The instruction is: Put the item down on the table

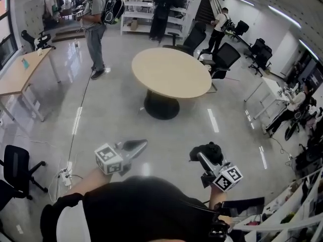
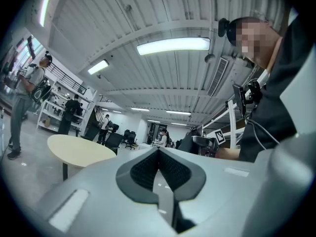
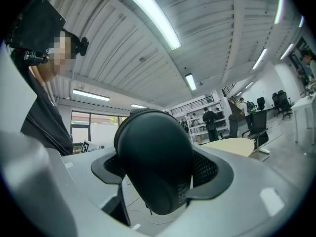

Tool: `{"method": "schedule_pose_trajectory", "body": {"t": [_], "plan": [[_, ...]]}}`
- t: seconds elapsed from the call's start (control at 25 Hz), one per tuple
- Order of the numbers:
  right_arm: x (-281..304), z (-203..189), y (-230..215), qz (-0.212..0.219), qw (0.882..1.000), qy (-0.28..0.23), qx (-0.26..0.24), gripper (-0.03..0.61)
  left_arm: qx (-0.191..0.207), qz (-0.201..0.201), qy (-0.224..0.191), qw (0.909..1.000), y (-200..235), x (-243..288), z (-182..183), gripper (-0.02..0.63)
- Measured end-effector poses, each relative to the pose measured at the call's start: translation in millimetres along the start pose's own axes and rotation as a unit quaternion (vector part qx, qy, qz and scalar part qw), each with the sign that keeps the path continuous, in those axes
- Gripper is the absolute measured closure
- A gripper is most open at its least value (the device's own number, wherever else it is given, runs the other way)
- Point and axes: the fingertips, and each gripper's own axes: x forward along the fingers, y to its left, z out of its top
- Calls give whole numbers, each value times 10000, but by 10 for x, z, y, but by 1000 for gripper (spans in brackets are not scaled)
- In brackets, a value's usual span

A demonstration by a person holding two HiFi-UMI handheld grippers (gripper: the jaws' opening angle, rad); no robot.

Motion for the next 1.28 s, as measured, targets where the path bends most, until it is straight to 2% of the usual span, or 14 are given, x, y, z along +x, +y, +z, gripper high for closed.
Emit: {"method": "schedule_pose_trajectory", "body": {"t": [0.32, 0.64, 0.92, 1.08, 1.28], "plan": [[-610, 59, -637, -348, 9993, -116, 76, 202, 36, -494, 341, 9982, -407, 901, -187, 615], [-756, 8, -973, -868, 9960, -113, 166, 204, -136, -1049, 556, 9928, -301, 1420, -347, 615], [-340, 183, -1490, -1383, 9903, -129, -64, 204, -243, -1551, 474, 9865, 354, 2016, -302, 615], [84, 384, -1915, -1602, 9866, -252, -153, 204, -70, -1824, 412, 9823, 939, 2471, -192, 615], [725, 635, -2464, -1727, 9841, -211, -347, 204, 123, -1754, 390, 9837, 1797, 3012, 111, 615]]}}
